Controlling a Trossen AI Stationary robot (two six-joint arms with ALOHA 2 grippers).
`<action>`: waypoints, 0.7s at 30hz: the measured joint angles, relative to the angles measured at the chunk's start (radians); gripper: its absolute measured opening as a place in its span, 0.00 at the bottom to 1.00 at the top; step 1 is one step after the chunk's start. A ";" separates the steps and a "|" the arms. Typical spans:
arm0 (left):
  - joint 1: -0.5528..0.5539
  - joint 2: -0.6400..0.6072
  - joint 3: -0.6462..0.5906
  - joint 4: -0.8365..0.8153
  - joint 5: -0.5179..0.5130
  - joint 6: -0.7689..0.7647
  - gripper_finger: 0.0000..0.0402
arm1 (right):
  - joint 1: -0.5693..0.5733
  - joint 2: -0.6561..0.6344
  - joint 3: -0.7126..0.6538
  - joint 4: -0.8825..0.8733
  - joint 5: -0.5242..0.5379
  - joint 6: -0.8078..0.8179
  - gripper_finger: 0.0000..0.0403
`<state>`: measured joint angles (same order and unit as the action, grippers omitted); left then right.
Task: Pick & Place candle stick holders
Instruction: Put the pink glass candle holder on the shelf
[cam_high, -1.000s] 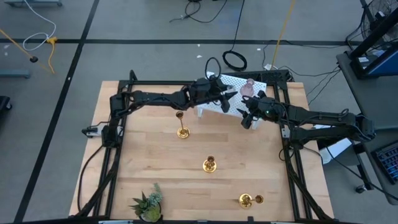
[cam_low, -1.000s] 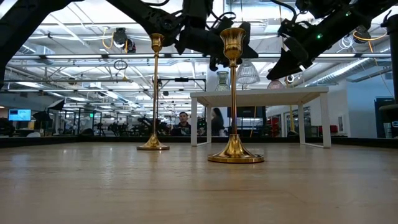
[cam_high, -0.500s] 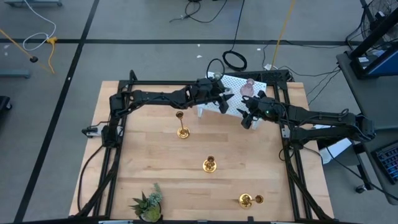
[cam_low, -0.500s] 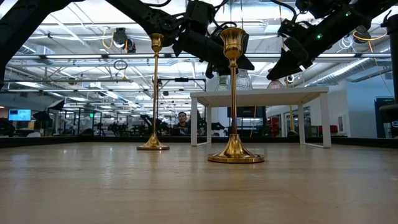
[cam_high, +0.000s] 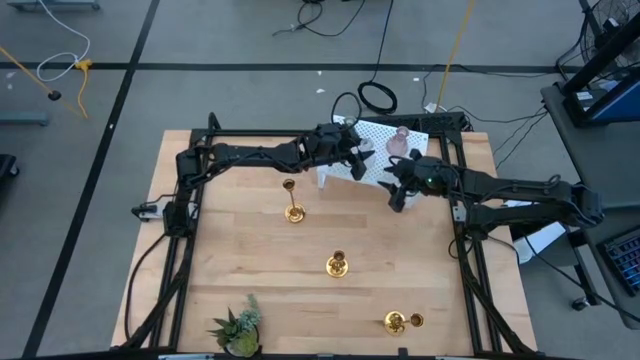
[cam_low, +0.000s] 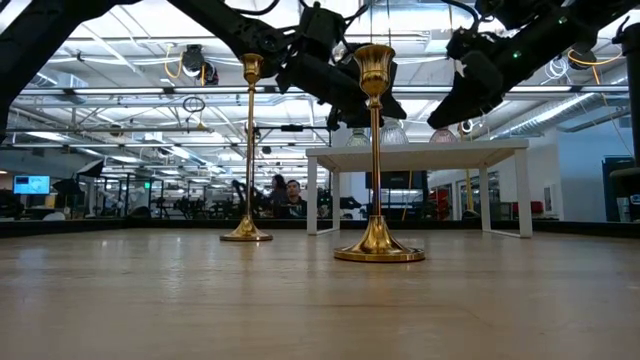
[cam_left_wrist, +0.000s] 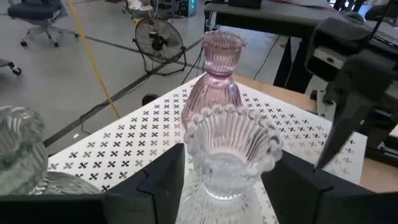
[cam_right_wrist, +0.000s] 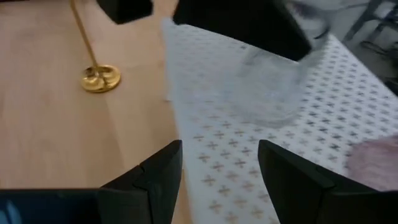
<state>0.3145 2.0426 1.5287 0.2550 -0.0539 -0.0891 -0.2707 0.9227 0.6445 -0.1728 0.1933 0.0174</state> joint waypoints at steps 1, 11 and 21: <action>-0.001 0.000 0.000 0.001 0.000 0.000 0.52 | 0.000 0.003 0.000 0.002 -0.013 0.001 0.50; -0.003 -0.038 -0.001 -0.027 0.001 0.007 0.53 | 0.000 0.065 0.000 0.120 -0.012 -0.057 0.51; -0.007 -0.181 -0.001 -0.160 0.006 0.049 0.53 | 0.000 0.065 0.000 0.329 -0.010 -0.154 0.56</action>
<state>0.3077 1.8620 1.5276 0.0948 -0.0482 -0.0400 -0.2707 0.9879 0.6449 0.1565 0.1828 -0.1365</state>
